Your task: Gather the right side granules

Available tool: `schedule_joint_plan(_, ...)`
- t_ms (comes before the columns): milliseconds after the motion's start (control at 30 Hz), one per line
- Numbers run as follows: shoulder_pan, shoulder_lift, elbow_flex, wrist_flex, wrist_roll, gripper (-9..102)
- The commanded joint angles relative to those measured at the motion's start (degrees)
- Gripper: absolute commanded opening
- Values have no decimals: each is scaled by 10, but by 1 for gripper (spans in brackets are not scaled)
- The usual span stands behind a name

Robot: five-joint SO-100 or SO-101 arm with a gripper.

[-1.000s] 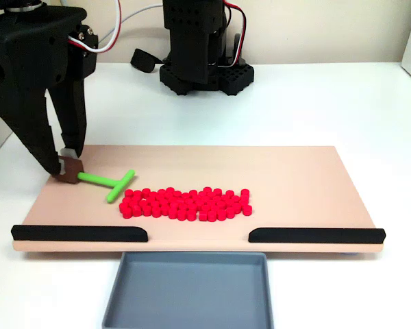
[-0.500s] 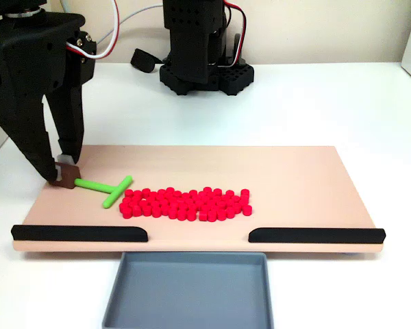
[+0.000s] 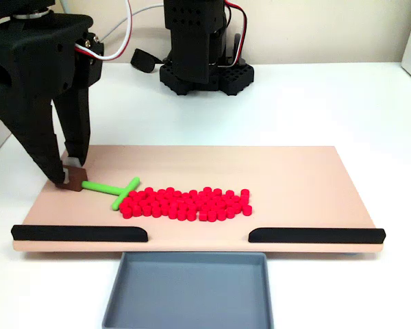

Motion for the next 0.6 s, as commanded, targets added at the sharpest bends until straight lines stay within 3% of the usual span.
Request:
schedule_joint_plan(0, -5, 2, -8, -1, -129, 0)
schedule_joint_plan(567, -15, -5, -17, -7, -124, 0)
